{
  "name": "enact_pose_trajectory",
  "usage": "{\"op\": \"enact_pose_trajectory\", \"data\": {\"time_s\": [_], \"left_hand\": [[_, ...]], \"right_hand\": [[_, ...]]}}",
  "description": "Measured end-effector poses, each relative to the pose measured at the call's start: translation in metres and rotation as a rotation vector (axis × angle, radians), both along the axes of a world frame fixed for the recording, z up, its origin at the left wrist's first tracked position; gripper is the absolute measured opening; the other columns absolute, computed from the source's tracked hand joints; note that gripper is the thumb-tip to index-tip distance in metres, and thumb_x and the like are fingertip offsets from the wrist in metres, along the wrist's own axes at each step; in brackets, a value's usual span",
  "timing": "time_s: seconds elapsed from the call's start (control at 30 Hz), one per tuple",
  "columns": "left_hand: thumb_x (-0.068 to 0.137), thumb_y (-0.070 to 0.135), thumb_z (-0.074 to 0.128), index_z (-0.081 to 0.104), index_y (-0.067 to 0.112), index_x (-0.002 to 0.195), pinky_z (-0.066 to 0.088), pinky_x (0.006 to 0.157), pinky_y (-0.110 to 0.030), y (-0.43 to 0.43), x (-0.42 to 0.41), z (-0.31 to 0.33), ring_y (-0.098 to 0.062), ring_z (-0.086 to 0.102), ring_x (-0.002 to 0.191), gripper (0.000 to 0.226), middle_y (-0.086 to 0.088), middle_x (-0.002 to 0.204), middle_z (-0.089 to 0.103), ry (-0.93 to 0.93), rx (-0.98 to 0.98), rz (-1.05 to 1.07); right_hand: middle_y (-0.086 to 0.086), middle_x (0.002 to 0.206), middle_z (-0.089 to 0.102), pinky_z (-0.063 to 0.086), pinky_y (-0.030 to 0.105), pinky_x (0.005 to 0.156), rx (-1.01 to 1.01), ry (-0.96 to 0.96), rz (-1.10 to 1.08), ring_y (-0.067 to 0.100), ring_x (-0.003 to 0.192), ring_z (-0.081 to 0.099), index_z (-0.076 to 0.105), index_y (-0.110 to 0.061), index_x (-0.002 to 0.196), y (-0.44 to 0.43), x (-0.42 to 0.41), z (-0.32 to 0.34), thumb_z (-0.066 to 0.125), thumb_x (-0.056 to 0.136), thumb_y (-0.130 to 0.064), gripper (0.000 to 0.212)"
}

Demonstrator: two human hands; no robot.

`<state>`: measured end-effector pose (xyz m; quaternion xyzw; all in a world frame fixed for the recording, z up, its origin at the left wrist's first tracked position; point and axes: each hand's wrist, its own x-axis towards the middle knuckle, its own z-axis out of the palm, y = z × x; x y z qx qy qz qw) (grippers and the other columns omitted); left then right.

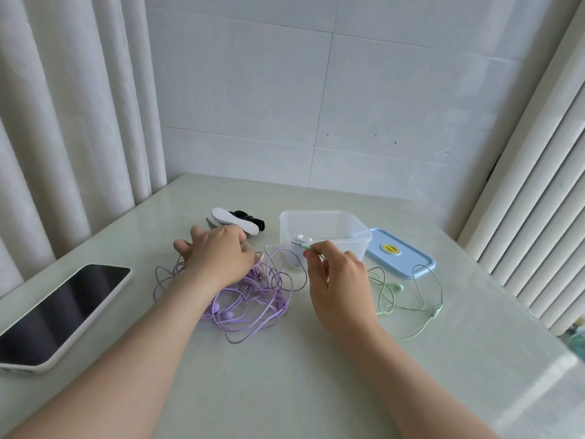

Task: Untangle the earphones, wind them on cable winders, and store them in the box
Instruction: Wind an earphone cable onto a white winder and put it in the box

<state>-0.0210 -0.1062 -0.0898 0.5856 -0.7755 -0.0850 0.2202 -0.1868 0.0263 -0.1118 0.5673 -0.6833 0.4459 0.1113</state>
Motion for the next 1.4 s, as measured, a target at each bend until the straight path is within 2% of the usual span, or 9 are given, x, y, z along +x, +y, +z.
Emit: {"op": "enact_pose_trajectory", "data": {"time_s": [0.2, 0.43, 0.53, 0.67, 0.73, 0.9, 1.03, 1.23, 1.4], "left_hand": [[0.102, 0.056, 0.053, 0.054, 0.03, 0.116, 0.025, 0.084, -0.043, 0.004, 0.0, 0.002, -0.026, 0.052, 0.119, 0.03, 0.01, 0.11, 0.065, -0.008, -0.004, -0.138], [0.105, 0.056, 0.049, 0.05, 0.029, 0.142, 0.03, 0.092, -0.042, 0.007, -0.001, 0.005, -0.026, 0.039, 0.132, 0.045, 0.0, 0.139, 0.05, -0.062, 0.038, -0.251], [0.097, 0.056, 0.066, 0.061, 0.032, 0.131, 0.031, 0.089, -0.04, 0.013, 0.001, 0.016, -0.021, 0.046, 0.128, 0.043, 0.005, 0.127, 0.057, 0.039, -0.007, -0.277], [0.08, 0.042, 0.088, 0.077, 0.038, 0.1, 0.038, 0.09, -0.038, 0.022, 0.002, 0.029, -0.013, 0.063, 0.093, 0.023, 0.014, 0.088, 0.067, 0.319, -0.048, -0.244], [0.08, 0.027, 0.088, 0.08, 0.032, 0.098, 0.045, 0.085, -0.034, 0.02, 0.004, 0.031, -0.018, 0.065, 0.085, 0.02, 0.012, 0.077, 0.068, 0.512, -0.155, -0.188], [0.089, 0.004, 0.076, 0.072, 0.011, 0.117, 0.036, 0.079, -0.021, 0.008, 0.006, 0.024, -0.027, 0.065, 0.085, 0.03, -0.002, 0.086, 0.069, 0.635, -0.431, -0.114], [0.088, -0.003, 0.072, 0.072, 0.013, 0.115, 0.046, 0.081, -0.019, 0.014, 0.0, 0.025, -0.023, 0.066, 0.089, 0.03, -0.002, 0.095, 0.068, 0.666, -0.54, -0.235], [0.089, 0.012, 0.084, 0.073, 0.012, 0.113, 0.065, 0.079, -0.035, 0.053, -0.025, 0.042, -0.018, 0.079, 0.081, 0.026, -0.004, 0.09, 0.075, 1.029, -0.118, -0.47], [0.09, 0.015, 0.081, 0.075, 0.006, 0.102, 0.064, 0.086, -0.035, 0.08, -0.046, 0.043, -0.029, 0.079, 0.09, 0.016, -0.009, 0.095, 0.079, 1.129, 0.269, -0.642]], "right_hand": [[-0.015, 0.056, 0.046, 0.035, 0.038, 0.067, 0.005, -0.053, -0.001, 0.026, 0.073, 0.049, 0.069, -0.02, 0.101, 0.001, -0.002, -0.001, 0.053, 0.107, -0.028, 0.018], [-0.012, 0.056, 0.047, 0.037, 0.039, 0.064, 0.008, -0.078, 0.007, 0.027, 0.071, 0.05, 0.069, -0.021, 0.101, 0.002, -0.003, 0.001, 0.054, 0.106, -0.029, 0.018], [-0.011, 0.061, 0.053, 0.045, 0.042, 0.066, 0.011, -0.096, -0.001, 0.028, 0.073, 0.053, 0.07, -0.022, 0.102, 0.003, -0.004, 0.002, 0.053, 0.107, -0.03, 0.019], [-0.006, 0.062, 0.056, 0.049, 0.043, 0.065, -0.005, -0.113, -0.013, 0.029, 0.07, 0.054, 0.07, -0.021, 0.099, 0.004, -0.005, 0.004, 0.054, 0.107, -0.03, 0.019], [-0.007, 0.062, 0.056, 0.048, 0.042, 0.065, -0.006, -0.12, -0.015, 0.028, 0.07, 0.054, 0.07, -0.022, 0.1, 0.005, -0.005, 0.004, 0.054, 0.107, -0.03, 0.019], [-0.011, 0.057, 0.05, 0.038, 0.036, 0.06, -0.027, -0.1, -0.017, 0.024, 0.068, 0.052, 0.074, -0.025, 0.105, 0.006, -0.005, 0.006, 0.056, 0.106, -0.03, 0.019], [-0.014, 0.061, 0.049, 0.04, 0.032, 0.059, -0.089, -0.008, 0.023, 0.011, 0.06, 0.046, 0.078, -0.028, 0.118, 0.01, -0.005, 0.012, 0.061, 0.104, -0.025, 0.022], [0.001, 0.083, 0.05, 0.042, 0.034, 0.065, -0.396, 0.161, 0.019, 0.022, 0.066, 0.047, 0.074, -0.015, 0.126, 0.02, -0.007, 0.034, 0.057, 0.107, -0.016, 0.025], [-0.001, 0.094, 0.053, 0.047, 0.029, 0.073, -0.395, 0.098, 0.056, 0.017, 0.077, 0.056, 0.072, -0.017, 0.129, 0.033, -0.013, 0.037, 0.053, 0.107, -0.016, 0.029]]}}
